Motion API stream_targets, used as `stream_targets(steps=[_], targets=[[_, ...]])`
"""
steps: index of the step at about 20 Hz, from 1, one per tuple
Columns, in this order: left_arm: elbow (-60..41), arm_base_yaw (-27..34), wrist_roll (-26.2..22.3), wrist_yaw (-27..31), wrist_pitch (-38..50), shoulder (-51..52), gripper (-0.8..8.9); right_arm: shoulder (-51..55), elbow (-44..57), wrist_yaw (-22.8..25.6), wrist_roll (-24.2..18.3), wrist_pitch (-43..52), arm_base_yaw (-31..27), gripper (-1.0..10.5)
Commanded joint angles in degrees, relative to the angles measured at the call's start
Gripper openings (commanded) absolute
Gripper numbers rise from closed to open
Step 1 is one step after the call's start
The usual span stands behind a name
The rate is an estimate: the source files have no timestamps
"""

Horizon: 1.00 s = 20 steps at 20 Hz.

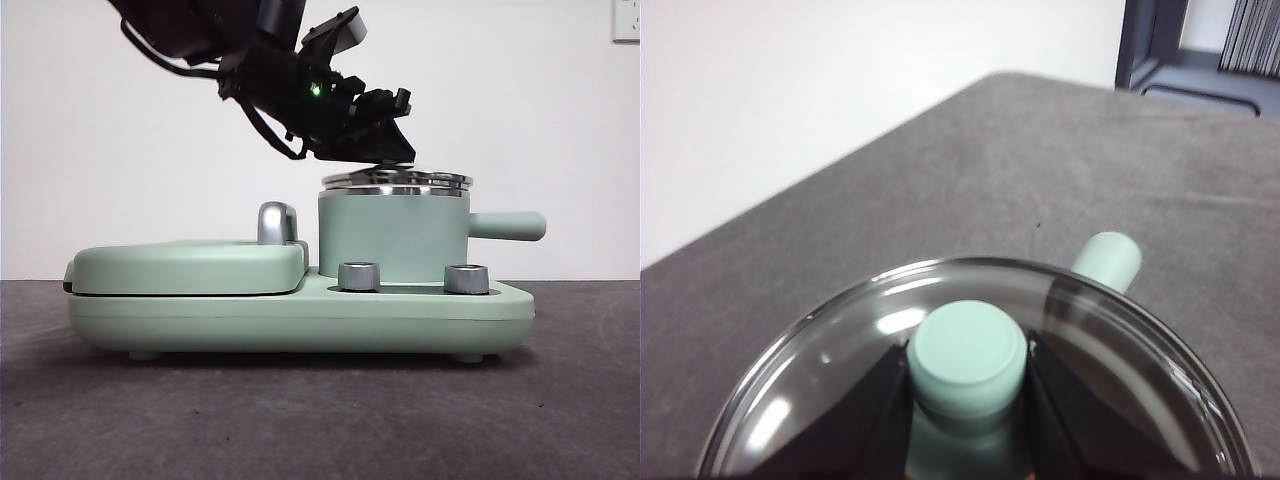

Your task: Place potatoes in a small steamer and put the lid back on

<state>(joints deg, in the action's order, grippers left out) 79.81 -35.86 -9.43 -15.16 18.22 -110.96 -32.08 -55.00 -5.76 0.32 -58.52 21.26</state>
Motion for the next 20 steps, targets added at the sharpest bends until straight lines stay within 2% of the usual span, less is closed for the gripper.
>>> stream_targets(steps=[1,7,20], targets=[[-2.32,-0.59,0.22,-0.59,4.59,-1.18,0.15,-0.37,-0.55,0.28,1.03,-0.13,0.26,3.3],[-7.13,-0.59,1.2,-0.57,6.97,-1.18,0.15,-0.37,-0.55,1.53,1.18,-0.31,0.26,3.3],[-6.21,-0.44,1.11,0.22,7.04,-1.16,0.14,-0.37,-0.55,1.73,1.2,-0.31,0.26,3.3]])
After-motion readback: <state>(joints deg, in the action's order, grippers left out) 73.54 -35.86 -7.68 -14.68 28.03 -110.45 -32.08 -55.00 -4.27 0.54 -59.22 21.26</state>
